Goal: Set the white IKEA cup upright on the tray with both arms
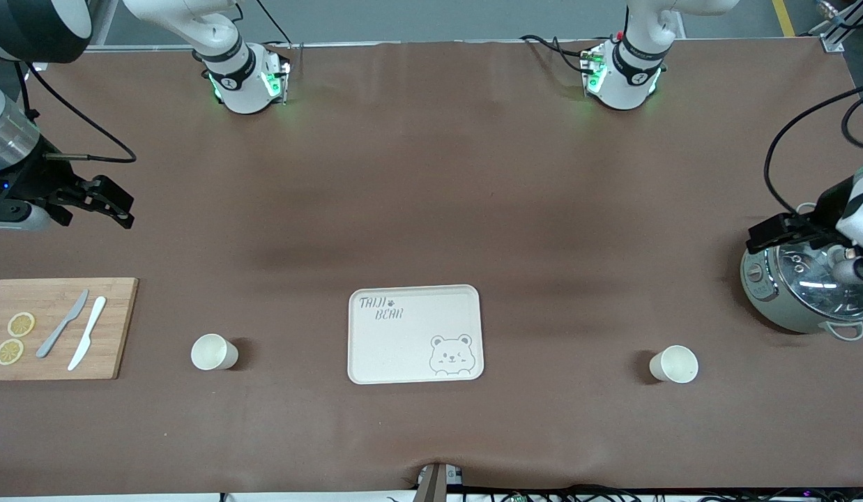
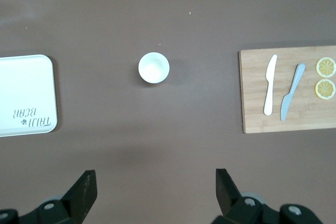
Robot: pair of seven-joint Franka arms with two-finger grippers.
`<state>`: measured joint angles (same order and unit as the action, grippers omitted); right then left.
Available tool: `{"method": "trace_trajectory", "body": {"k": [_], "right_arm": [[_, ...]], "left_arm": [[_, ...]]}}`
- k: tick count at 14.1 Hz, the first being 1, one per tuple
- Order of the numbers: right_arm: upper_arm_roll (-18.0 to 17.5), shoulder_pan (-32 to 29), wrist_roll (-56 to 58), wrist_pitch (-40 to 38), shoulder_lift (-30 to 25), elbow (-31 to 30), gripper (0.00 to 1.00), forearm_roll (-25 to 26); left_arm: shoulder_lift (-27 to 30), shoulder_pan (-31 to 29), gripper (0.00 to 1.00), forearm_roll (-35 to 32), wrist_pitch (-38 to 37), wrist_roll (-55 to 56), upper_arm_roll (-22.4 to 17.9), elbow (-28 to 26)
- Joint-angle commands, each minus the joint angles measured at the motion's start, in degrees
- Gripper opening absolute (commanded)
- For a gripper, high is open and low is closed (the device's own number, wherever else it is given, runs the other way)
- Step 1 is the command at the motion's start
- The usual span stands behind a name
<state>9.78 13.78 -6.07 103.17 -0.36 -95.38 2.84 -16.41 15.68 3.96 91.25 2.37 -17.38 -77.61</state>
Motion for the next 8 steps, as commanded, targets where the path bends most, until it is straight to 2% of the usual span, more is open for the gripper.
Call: {"method": "trace_trajectory", "body": {"k": [1, 8], "right_arm": [[0.0, -3.0, 5.7, 3.0, 2.4, 0.5, 1.0, -0.9], [-0.1, -7.4, 6.6, 14.2, 16.2, 2.8, 1.0, -2.2]], "left_arm": [[-2.8, -0.1, 1.0, -1.4, 0.9, 0.4, 0.2, -0.2], [-11.4, -0.1, 1.0, -4.7, 11.4, 0.4, 0.2, -0.3]]}}
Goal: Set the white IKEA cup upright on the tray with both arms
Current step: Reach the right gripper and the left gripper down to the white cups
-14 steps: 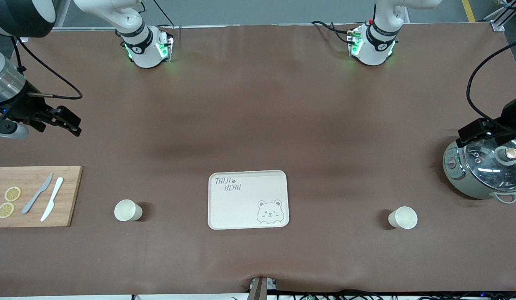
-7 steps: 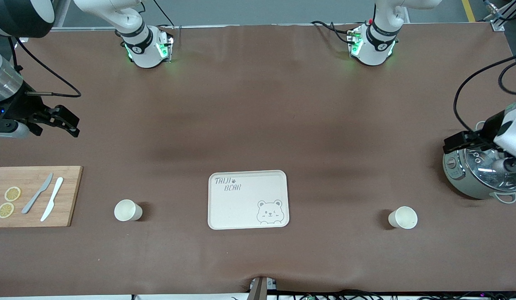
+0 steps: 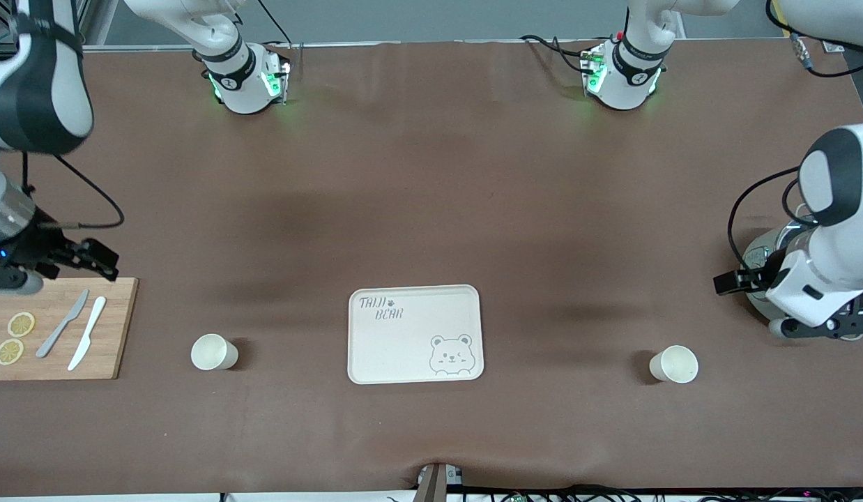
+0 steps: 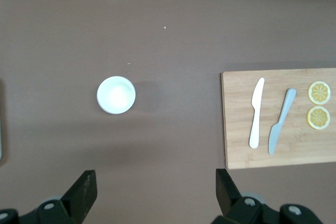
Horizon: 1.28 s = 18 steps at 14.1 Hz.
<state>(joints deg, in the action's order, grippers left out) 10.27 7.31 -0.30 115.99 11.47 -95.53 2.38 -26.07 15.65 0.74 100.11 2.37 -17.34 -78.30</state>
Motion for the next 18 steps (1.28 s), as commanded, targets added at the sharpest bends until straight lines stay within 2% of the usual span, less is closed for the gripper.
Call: {"method": "trace_trajectory", "body": {"k": [1, 4, 10, 15, 18], "right_arm": [[-0.6, -1.0, 0.8, 2.0, 6.8, 4.0, 1.0, -3.2], [-0.6, -1.0, 0.8, 2.8, 13.9, 8.2, 1.0, -6.4], [-0.9, -0.5, 0.8, 13.1, 22.8, 8.5, 1.0, -8.0], [-0.9, -0.6, 0.8, 18.5, 26.8, 8.8, 1.0, -8.0], [-0.9, -0.6, 0.8, 20.3, 28.9, 8.8, 1.0, -8.0]], "left_arm": [[-2.9, -0.2, 1.0, -1.4, 4.0, 0.4, 0.2, 0.5], [-5.9, -1.1, 1.0, -1.0, 9.9, 0.4, 0.2, 0.6], [-12.5, -2.3, 1.0, -0.7, 21.3, 0.4, 0.3, 0.6], [-16.3, -2.7, 1.0, 0.5, 29.0, 0.4, 0.5, -1.5], [-17.3, -3.0, 1.0, 4.1, 33.7, -0.3, 0.5, -4.2]]}}
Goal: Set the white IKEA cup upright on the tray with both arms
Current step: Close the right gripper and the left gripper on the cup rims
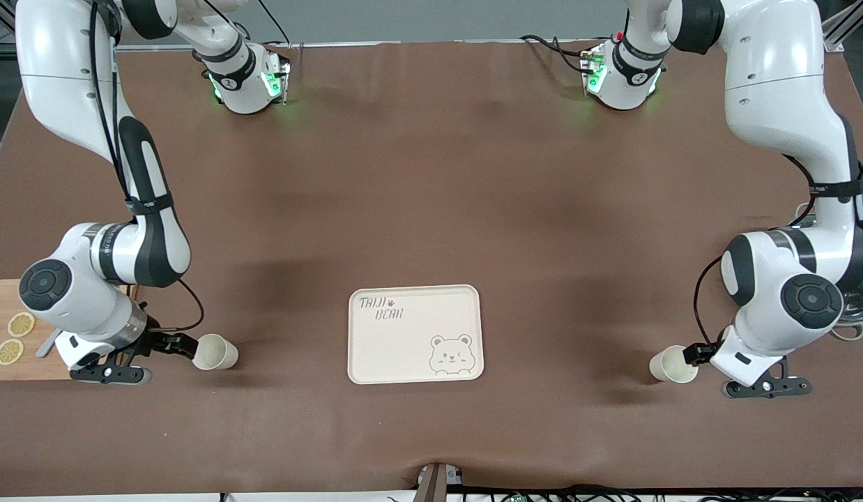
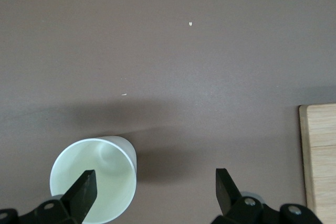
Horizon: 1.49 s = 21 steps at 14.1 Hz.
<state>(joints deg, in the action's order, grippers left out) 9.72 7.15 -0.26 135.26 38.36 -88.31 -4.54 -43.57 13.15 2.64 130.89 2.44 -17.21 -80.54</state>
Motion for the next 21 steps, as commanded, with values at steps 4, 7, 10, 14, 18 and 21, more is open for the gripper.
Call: {"method": "trace_trajectory", "body": {"k": [4, 7, 10, 14, 18, 21], "right_arm": [[-0.4, -0.2, 0.8, 3.9, 4.2, 1.5, 1.0, -1.3], [-1.2, -0.2, 0.8, 4.0, 5.1, 1.4, 1.0, -1.2], [-1.5, -0.2, 0.5, 4.8, 5.4, 1.2, 1.0, -1.3], [-1.5, -0.1, 0.2, 5.9, 5.8, 1.0, 1.0, -1.2], [-2.0, -0.1, 0.6, 5.9, 5.9, 1.1, 1.0, -1.2], [-2.0, -0.1, 0.5, 5.9, 5.9, 1.1, 0.71, -1.2]], "left_arm": [[-2.3, -0.4, 1.0, 4.9, 5.6, -0.5, 0.4, -2.0], [-3.0, -0.4, 1.0, 7.1, 6.4, -0.6, 0.4, -2.4], [-3.9, -0.3, 1.0, 8.0, 8.1, -0.5, 1.0, -2.9], [-4.2, -0.6, 0.95, 9.5, 8.4, -0.5, 1.3, -3.1], [-4.2, -0.5, 0.53, 10.9, 8.4, -0.5, 1.3, -3.1], [-4.2, -0.6, 0.3, 10.9, 8.4, -0.5, 1.3, -3.1]]}}
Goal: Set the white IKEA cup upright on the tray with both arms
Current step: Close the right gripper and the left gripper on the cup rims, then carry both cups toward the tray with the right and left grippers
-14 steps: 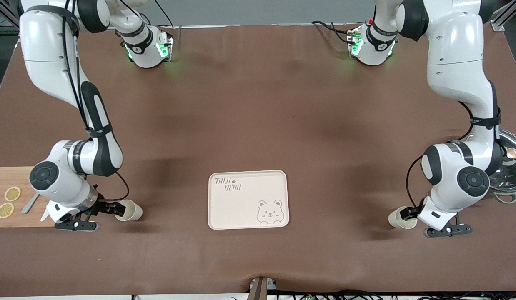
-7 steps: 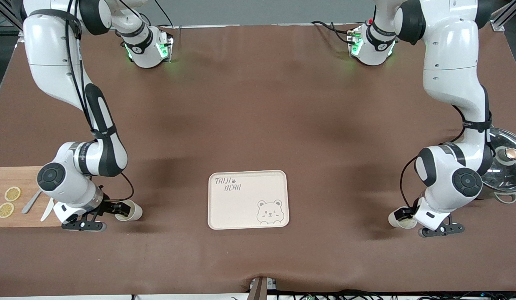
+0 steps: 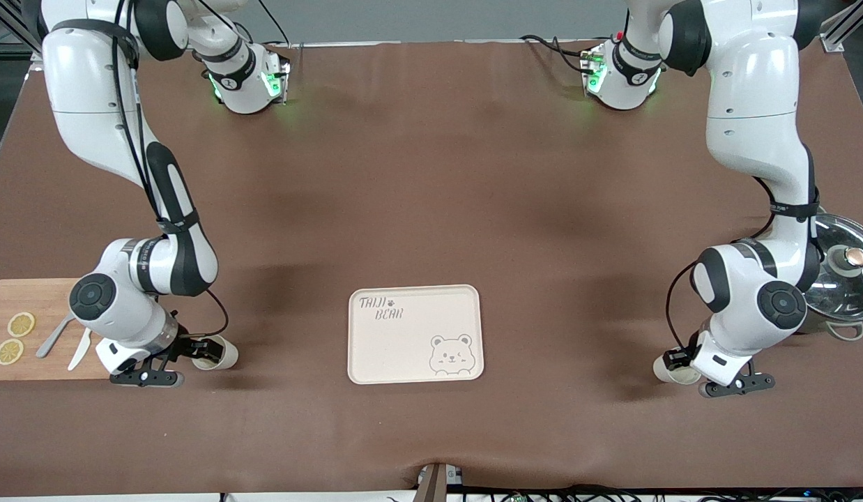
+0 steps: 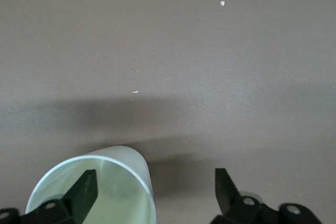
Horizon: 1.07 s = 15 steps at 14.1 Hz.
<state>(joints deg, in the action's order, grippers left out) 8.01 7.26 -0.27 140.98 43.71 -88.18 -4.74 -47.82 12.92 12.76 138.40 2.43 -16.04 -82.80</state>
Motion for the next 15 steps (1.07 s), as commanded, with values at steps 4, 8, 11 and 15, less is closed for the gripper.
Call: {"method": "trace_trajectory", "body": {"k": [4, 8, 11, 15], "right_arm": [[-0.3, -0.2, 0.4, 0.1, 0.6, 1.1, 0.3, -1.0], [-0.4, -0.2, 0.4, 0.0, 0.6, 1.1, 0.02, -1.0], [-0.4, -0.2, 0.4, -0.2, 0.6, 1.2, 0.02, -1.0], [-1.0, -0.1, 0.3, -2.5, -0.5, 2.2, 0.0, -1.1]], "left_arm": [[0.0, -0.4, 0.14, 0.8, 0.9, -0.5, 0.1, -0.9], [0.4, -0.1, 0.0, 0.7, 0.8, -0.1, 0.0, -0.8], [1.5, -0.1, 0.0, 0.6, 0.8, 0.4, -0.1, -0.5], [4.7, -0.2, 0.0, 0.6, -0.8, 1.3, -0.3, -0.2]]}}
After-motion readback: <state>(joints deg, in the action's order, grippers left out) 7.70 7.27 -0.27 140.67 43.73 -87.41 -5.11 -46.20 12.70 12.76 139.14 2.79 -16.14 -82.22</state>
